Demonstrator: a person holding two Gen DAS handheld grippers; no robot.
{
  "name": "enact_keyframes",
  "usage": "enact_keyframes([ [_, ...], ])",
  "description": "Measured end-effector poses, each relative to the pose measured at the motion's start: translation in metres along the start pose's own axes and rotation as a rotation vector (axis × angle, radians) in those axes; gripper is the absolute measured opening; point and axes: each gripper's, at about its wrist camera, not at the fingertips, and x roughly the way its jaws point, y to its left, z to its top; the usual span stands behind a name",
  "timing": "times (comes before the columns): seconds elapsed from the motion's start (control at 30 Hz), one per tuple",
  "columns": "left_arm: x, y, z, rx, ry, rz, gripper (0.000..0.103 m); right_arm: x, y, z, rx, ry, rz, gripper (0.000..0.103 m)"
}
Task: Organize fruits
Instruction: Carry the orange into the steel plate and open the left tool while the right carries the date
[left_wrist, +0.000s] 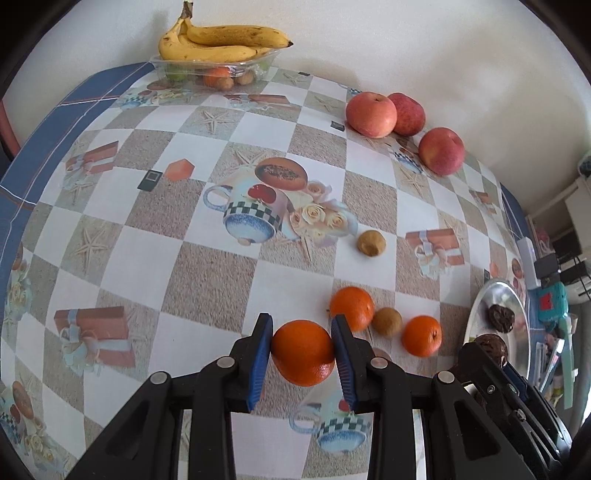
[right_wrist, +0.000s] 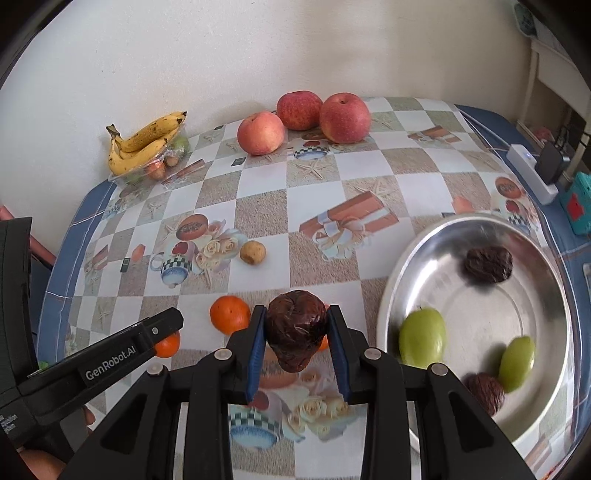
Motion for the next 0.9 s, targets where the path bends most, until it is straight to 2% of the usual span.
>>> enact_keyframes([
  [0.4,-0.004,-0.015,-0.014,0.065,-0.001,0.008,0.035,-0.019,-0.011,-0.018,0.034,0.002,0.000,0.034],
  [0.7,-0.001,-0.037,-0.019,0.147,-0.003,0.012,0.035,-0.013,-0.020,-0.015,0.037,0.012,-0.035,0.034],
  [0.9,0.000,-0.065,-0.027,0.227,0.004,-0.063,0.035,-0.015,-0.047,-0.010,0.150,0.010,-0.067,0.034],
])
